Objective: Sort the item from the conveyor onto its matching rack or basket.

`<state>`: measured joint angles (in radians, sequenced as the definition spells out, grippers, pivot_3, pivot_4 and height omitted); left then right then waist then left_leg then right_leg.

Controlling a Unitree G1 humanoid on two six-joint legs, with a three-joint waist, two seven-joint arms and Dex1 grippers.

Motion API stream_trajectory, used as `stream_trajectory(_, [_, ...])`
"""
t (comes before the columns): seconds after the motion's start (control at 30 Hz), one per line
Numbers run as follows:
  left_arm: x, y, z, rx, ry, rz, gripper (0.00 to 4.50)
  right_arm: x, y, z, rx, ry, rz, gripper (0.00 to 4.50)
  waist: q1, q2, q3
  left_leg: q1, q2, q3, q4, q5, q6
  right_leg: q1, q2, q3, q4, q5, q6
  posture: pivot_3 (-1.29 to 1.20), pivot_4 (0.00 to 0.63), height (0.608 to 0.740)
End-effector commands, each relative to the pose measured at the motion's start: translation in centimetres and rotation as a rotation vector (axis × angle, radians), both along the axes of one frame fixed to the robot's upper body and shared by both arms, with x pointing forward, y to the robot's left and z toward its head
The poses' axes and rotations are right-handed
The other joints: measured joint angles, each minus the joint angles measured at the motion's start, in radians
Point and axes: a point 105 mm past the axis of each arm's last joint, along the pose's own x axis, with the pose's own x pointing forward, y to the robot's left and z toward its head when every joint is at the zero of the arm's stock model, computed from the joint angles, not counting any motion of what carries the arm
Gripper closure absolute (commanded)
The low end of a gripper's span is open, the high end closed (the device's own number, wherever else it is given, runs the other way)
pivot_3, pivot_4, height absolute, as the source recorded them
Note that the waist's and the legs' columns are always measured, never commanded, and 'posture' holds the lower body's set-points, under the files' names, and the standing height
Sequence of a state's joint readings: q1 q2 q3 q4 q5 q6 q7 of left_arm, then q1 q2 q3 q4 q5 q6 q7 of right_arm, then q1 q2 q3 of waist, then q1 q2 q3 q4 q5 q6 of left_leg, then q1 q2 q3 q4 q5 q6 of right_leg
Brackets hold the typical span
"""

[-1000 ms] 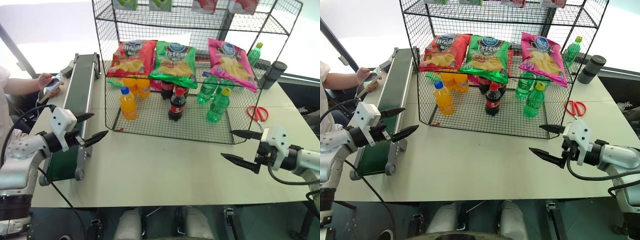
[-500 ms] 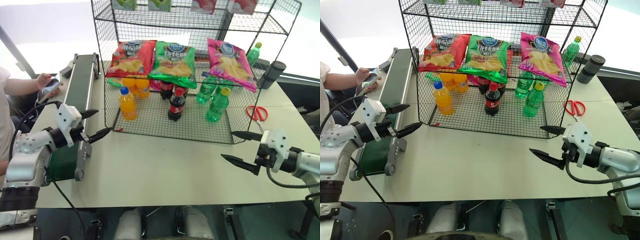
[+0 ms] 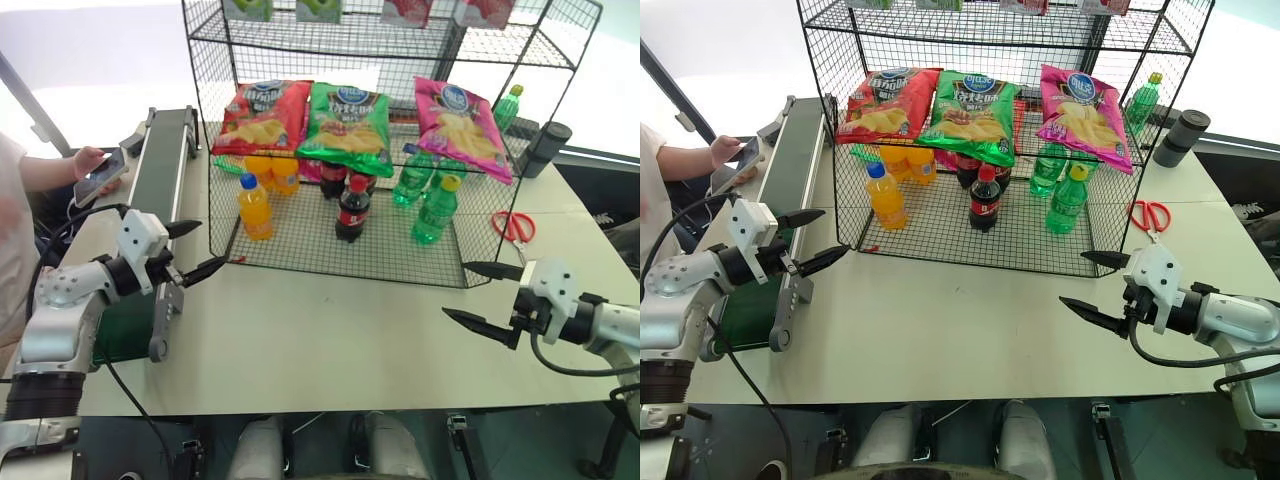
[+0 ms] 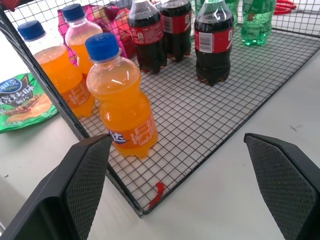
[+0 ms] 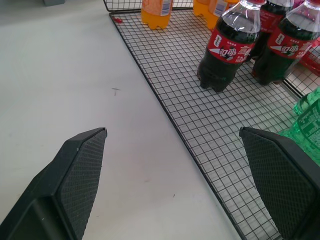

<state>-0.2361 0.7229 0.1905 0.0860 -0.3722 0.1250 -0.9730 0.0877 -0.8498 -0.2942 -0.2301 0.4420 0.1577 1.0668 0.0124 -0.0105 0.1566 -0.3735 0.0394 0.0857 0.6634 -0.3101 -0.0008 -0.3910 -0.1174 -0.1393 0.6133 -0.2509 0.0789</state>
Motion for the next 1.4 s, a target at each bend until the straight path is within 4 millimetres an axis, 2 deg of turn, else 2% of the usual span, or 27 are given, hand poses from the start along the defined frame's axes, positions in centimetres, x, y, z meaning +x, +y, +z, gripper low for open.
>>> stream_trajectory(0.03, [-0.4, -0.1, 0.5, -0.002, -0.045, 0.007, 0.0, 0.2, 0.0, 1.0, -0.009, -0.041, 0.013, 0.08, 0.0, 0.0, 0.0, 0.0, 0.0, 0.0, 0.0, 0.0, 0.0, 0.0, 0.0, 0.0, 0.0, 0.0, 0.0, 0.0, 0.15, 0.74])
stream_trajectory(0.43, [-1.5, -0.7, -0.2, -0.003, -0.009, -0.012, 0.0, -0.2, 0.4, 0.4, -0.034, -0.014, 0.043, 0.08, 0.001, 0.0, 0.0, 0.0, 0.0, 0.0, 0.001, 0.0, 0.0, 0.001, 0.0, 0.0, 0.0, 0.0, 0.0, 0.0, 0.15, 0.74])
stream_trajectory(1.4, [-2.0, -1.1, -0.6, -0.023, 0.018, 0.013, 0.0, 0.5, 0.7, 0.3, -0.059, -0.02, 0.081, 0.08, 0.001, 0.0, 0.0, 0.0, 0.0, 0.0, 0.001, 0.0, 0.0, 0.001, 0.0, 0.0, 0.001, 0.0, 0.0, 0.0, 0.15, 0.74])
